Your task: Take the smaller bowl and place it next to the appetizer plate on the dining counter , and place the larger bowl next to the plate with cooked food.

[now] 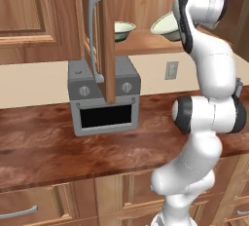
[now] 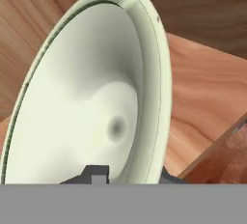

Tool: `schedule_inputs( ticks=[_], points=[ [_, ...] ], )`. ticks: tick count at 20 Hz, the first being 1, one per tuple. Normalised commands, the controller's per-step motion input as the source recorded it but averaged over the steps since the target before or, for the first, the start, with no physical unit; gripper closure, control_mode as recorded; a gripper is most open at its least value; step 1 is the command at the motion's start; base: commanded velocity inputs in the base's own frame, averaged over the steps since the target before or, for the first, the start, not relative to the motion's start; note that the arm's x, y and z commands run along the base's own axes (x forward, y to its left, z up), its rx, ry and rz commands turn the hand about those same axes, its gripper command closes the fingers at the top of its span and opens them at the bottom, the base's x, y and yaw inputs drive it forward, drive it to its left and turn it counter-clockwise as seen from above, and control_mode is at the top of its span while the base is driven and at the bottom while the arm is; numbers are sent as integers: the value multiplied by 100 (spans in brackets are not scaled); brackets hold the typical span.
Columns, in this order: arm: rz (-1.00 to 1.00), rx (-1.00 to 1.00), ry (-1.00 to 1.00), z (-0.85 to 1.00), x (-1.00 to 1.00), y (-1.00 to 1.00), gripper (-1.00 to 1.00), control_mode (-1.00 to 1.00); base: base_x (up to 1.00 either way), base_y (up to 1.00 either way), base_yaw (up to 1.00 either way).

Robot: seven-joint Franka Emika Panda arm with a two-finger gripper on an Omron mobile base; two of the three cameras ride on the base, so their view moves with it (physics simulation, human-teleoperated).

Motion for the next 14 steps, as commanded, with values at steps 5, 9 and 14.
schedule_inputs(
  ticks=[5,9,14],
  points=[
    [1,0,-11,-9,-100,96,100,-100,0,0,0],
    [1,0,-19,-6,-100,74,100,-100,0,0,0],
    [1,3,-12,0,-100,8,100,-100,0,0,0]
  ],
)
